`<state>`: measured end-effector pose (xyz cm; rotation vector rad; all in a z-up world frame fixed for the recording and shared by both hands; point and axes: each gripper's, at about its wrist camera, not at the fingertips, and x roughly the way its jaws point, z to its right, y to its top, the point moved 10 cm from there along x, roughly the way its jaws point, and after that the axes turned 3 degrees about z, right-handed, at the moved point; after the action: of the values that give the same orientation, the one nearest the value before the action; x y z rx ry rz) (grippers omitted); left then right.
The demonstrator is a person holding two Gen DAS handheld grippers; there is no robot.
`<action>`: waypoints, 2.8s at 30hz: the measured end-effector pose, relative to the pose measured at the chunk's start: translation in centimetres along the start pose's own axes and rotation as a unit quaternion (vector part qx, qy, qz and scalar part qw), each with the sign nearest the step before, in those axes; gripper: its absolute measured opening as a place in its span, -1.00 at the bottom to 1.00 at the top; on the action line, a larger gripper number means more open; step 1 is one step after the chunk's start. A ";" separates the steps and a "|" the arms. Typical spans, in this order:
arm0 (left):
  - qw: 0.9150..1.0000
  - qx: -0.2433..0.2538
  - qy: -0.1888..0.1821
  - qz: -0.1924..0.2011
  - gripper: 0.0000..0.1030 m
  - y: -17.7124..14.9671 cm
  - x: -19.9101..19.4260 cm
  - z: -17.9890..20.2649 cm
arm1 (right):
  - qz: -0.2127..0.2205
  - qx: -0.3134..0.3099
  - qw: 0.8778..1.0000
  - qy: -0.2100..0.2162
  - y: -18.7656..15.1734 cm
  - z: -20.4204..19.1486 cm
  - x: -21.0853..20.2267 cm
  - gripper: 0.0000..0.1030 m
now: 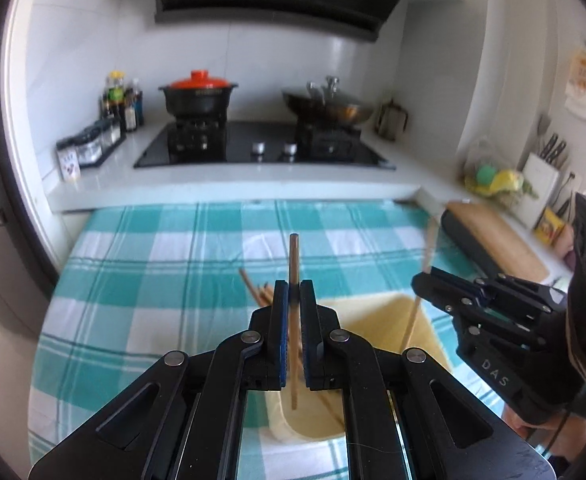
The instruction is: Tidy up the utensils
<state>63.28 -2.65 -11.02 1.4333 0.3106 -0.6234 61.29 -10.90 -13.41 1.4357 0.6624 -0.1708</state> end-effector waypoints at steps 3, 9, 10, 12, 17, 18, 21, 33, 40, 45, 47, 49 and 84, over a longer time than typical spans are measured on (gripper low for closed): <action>1.000 -0.008 0.017 0.012 -0.10 -0.2 -1.5 -0.7 | -0.012 0.012 1.000 0.008 -0.8 0.2 -0.2 -0.34; 0.993 0.022 0.076 0.085 0.98 0.0 -10.6 -1.6 | 0.082 0.022 0.996 -0.028 3.5 1.8 -9.5 0.24; 0.991 0.034 0.089 0.094 0.99 -0.4 -12.4 -1.3 | 0.102 0.020 0.994 -0.040 4.3 1.9 -11.9 0.42; 0.989 0.047 0.101 0.102 0.99 -1.4 -14.7 -0.8 | 0.136 0.016 0.989 -0.058 5.1 1.7 -16.1 0.72; 0.992 0.043 0.080 0.090 0.99 -6.5 -19.4 1.5 | 0.189 0.039 0.979 -0.068 2.6 -0.1 -23.8 1.00; 0.991 0.040 0.085 0.095 0.99 -7.3 -20.3 1.8 | 0.181 0.051 0.980 -0.066 0.8 -0.7 -24.9 1.00; 0.989 0.046 0.103 0.093 1.00 -9.2 -22.3 2.6 | 0.141 0.067 0.986 -0.058 -3.3 -2.0 -25.8 1.00; 0.988 0.049 0.114 0.096 1.00 -11.9 -26.7 3.9 | 0.101 0.064 0.987 -0.108 -9.3 -4.7 -30.5 1.00; 0.988 0.042 0.114 0.098 0.99 -11.9 -28.6 4.1 | 0.102 0.047 0.988 -0.103 -8.9 -6.7 -32.0 1.00; 0.988 0.036 0.119 0.095 0.99 -12.0 -29.2 4.1 | 0.097 0.032 0.989 -0.106 -9.3 -7.7 -32.5 1.00; 0.987 0.034 0.123 0.097 0.99 -11.9 -29.6 4.0 | 0.095 0.032 0.989 -0.106 -9.4 -7.9 -32.7 1.00; 0.986 0.033 0.128 0.097 0.99 -11.8 -30.0 4.0 | 0.094 0.033 0.989 -0.106 -9.3 -8.1 -33.0 1.00; 0.985 0.016 0.137 0.107 0.99 -11.6 -32.2 2.6 | 0.107 0.015 0.989 -0.103 -7.9 -10.6 -35.1 1.00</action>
<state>30.32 1.40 -2.27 1.5607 0.3578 -0.2566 25.56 -11.75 -2.05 1.4845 0.3354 -0.1595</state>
